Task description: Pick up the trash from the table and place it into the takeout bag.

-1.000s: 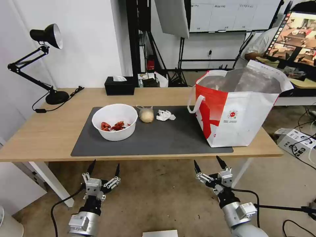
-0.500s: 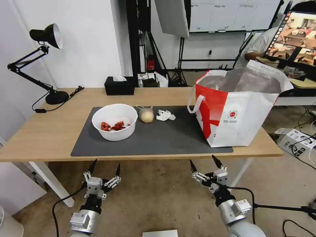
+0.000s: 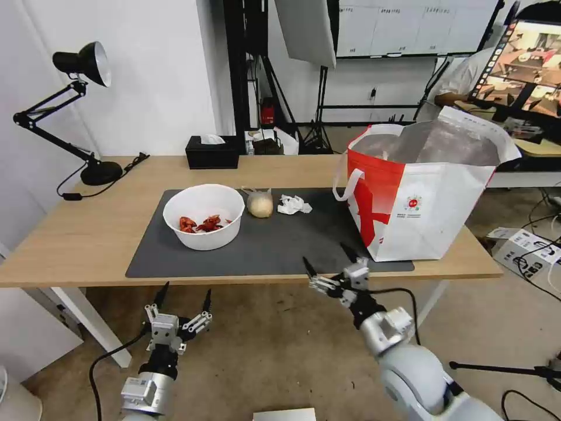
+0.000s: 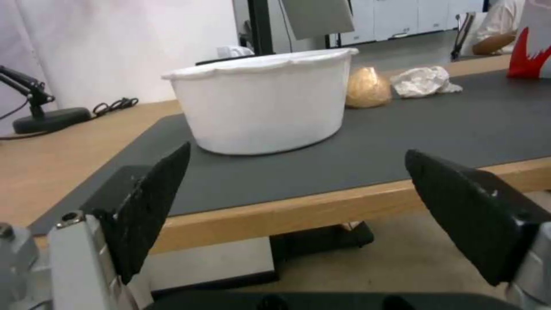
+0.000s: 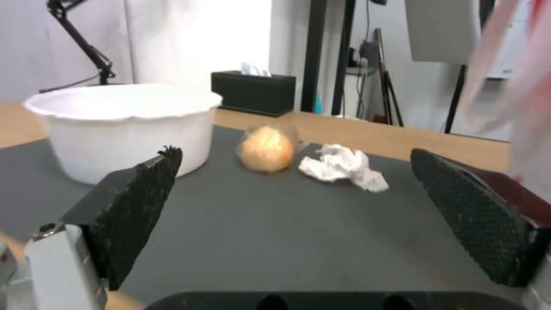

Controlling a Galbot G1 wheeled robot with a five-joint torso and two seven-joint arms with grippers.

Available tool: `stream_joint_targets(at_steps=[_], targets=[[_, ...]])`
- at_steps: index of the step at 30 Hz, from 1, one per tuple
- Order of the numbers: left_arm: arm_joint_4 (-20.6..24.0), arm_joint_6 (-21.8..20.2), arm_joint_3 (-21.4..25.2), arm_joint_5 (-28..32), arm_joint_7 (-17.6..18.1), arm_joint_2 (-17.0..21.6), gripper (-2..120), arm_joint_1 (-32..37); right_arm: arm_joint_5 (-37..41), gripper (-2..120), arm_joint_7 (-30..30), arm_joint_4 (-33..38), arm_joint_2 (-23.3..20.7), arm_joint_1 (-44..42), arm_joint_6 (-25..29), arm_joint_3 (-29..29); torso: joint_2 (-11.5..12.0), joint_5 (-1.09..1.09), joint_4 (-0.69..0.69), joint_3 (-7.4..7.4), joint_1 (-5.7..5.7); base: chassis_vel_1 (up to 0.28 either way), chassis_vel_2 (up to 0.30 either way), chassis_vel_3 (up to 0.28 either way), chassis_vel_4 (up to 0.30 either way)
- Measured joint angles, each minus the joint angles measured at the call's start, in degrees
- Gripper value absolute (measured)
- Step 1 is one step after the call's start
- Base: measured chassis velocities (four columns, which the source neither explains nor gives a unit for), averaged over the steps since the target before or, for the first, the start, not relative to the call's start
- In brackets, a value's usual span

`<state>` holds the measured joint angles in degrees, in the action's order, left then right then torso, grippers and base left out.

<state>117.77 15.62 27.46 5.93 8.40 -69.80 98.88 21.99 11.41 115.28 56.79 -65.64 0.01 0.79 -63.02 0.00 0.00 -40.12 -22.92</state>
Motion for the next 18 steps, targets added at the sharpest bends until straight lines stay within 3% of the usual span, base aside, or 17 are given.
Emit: stream_joint_targets(at_steps=[2, 4, 12, 14, 16, 18], targets=[[0.1, 0.2, 0.0, 0.2, 0.1, 0.0, 100, 0.0, 0.6, 100, 0.6, -0.8, 0.0, 1.9, -0.3, -1.0, 0.0, 0.0, 0.0, 0.0, 0.0, 0.0, 0.0, 0.0, 0.0], [0.3, 0.4, 0.2, 1.0, 0.4, 0.1, 100, 0.3, 4.5, 100, 4.2, -5.2, 0.4, 11.5, -2.9, -6.4, 0.0, -0.01, 0.01, 0.0, 0.0, 0.0, 0.0, 0.0, 0.0], [0.3, 0.8, 0.7, 1.7, 0.4, 0.3, 100, 0.6, 11.0, 100, 10.8, -12.2, 3.1, 23.4, -9.3, -13.4, 0.0, 0.0, 0.0, 0.0, 0.0, 0.0, 0.0, 0.0, 0.0], [0.0, 1.0, 0.6, 1.7, 0.3, 0.2, 100, 0.8, 15.0, 100, 15.2, -17.7, 6.2, 30.2, -12.9, -15.7, 0.0, -0.02, 0.0, 0.0, 0.0, 0.0, 0.0, 0.0, 0.0], [0.0, 1.0, 0.5, 1.7, 0.3, 0.2, 100, 0.8, 15.4, 100, 15.7, -18.6, 6.7, 31.1, -13.2, -15.9, 0.0, 0.0, 0.0, 0.0, 0.0, 0.0, 0.0, 0.0, 0.0], [-0.1, 1.2, 0.5, 1.6, 0.3, -0.1, 100, 1.0, 17.4, 100, 18.1, -25.4, 10.1, 37.2, -15.3, -16.4, 0.0, -0.03, 0.01, 0.01, -0.01, 0.0, 0.0, 0.0, 0.0]])
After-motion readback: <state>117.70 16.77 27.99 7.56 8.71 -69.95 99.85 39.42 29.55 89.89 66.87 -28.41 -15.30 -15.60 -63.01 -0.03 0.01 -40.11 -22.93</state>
